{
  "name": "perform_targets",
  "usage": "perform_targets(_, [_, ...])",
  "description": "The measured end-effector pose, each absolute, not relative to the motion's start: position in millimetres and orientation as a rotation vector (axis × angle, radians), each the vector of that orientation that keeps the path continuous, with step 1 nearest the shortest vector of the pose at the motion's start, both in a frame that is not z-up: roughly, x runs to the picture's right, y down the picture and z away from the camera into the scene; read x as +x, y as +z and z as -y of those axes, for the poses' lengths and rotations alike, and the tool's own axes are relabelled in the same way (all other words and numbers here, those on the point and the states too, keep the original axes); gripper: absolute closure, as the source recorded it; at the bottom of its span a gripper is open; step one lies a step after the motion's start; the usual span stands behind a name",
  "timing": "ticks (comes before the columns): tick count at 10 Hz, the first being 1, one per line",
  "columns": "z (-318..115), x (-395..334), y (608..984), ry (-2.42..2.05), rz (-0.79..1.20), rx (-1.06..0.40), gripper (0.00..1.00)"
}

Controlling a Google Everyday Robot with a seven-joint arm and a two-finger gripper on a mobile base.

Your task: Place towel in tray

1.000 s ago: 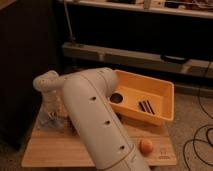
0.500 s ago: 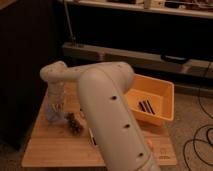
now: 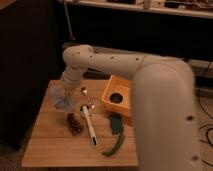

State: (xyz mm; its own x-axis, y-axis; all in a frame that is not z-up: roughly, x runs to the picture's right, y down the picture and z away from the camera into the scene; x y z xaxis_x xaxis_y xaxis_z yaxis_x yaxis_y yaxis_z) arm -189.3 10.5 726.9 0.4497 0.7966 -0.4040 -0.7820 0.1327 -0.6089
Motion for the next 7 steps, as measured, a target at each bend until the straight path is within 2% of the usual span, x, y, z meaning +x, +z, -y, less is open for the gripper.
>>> perform_targets(4, [52.4,-89.3,645.1,1.281,0.145,-0.733,1.0])
perform_targets(7, [89.4,-2.1,621.1,1.432,0.11,-0.608,1.0])
